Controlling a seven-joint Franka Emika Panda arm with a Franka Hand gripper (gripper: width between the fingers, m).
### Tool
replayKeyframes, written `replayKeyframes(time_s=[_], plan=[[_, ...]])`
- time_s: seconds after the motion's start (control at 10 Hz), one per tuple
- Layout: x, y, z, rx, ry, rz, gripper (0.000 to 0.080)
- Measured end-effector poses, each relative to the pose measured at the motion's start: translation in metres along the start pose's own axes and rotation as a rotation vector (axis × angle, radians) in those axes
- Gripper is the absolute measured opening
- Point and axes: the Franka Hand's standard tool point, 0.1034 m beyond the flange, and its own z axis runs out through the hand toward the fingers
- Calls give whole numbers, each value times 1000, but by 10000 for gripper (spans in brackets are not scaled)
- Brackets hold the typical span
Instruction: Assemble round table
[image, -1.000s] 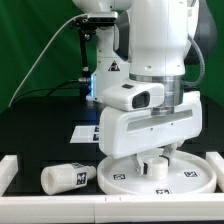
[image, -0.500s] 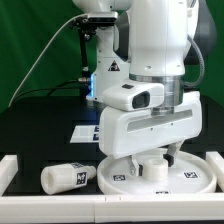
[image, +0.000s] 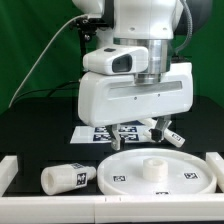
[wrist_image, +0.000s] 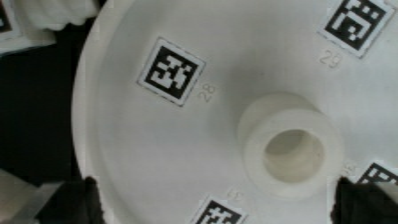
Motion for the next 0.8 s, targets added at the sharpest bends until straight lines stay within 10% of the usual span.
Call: replayKeyframes(time_s=[0.4,0.8], plan=[[-1,3,-1,2,3,43,649],[-15,45,-14,20,33,339,649]])
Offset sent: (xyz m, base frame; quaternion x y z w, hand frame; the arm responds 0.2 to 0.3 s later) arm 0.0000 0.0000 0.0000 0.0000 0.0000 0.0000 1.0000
